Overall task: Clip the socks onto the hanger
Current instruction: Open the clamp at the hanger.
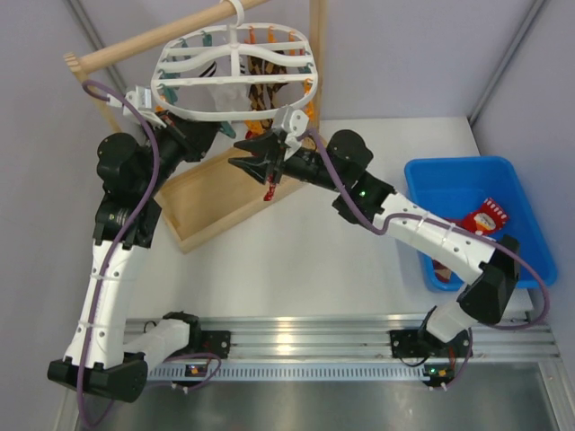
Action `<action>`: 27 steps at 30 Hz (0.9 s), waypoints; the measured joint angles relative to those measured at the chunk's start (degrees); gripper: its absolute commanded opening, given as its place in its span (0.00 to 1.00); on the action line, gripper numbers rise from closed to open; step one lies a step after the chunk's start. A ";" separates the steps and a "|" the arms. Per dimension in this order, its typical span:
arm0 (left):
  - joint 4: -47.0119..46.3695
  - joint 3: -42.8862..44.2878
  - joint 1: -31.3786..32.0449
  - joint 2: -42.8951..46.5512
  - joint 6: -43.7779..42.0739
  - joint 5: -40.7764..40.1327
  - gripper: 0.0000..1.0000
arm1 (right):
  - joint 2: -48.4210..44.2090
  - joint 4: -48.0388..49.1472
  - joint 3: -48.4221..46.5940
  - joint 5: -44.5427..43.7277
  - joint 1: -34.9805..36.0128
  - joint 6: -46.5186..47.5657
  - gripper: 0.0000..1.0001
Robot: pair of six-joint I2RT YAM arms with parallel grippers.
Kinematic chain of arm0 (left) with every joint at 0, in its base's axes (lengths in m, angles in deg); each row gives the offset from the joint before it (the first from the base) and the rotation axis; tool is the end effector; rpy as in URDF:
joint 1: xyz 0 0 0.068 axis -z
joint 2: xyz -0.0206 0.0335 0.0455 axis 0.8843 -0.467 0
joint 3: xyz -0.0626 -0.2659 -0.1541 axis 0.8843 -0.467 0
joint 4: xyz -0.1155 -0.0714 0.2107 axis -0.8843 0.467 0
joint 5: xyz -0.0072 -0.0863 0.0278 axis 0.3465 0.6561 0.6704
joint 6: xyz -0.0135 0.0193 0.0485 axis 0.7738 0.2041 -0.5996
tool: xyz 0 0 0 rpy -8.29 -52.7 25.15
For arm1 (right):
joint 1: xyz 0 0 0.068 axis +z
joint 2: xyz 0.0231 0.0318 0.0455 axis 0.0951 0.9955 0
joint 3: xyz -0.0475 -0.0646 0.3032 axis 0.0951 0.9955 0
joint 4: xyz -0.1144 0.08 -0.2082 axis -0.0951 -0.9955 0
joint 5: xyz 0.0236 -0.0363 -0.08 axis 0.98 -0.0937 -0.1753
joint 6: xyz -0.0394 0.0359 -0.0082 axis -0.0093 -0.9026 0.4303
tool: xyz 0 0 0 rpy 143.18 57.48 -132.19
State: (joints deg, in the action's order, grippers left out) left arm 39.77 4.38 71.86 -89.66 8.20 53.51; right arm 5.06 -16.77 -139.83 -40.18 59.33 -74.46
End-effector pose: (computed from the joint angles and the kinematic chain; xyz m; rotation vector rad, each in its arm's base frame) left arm 0.1676 -0.0396 0.5242 -0.0747 1.5096 -0.8521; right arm 0.1892 0.2835 0.5123 -0.9720 0.9366 0.9756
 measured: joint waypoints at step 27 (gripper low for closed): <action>1.18 0.66 0.00 -0.11 -1.49 2.58 0.00 | 8.81 5.75 -3.19 -8.11 -1.86 4.96 0.31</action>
State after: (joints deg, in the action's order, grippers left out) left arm 40.95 5.04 71.86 -89.77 6.71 56.09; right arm 13.87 -11.02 -143.03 -48.29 57.47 -69.50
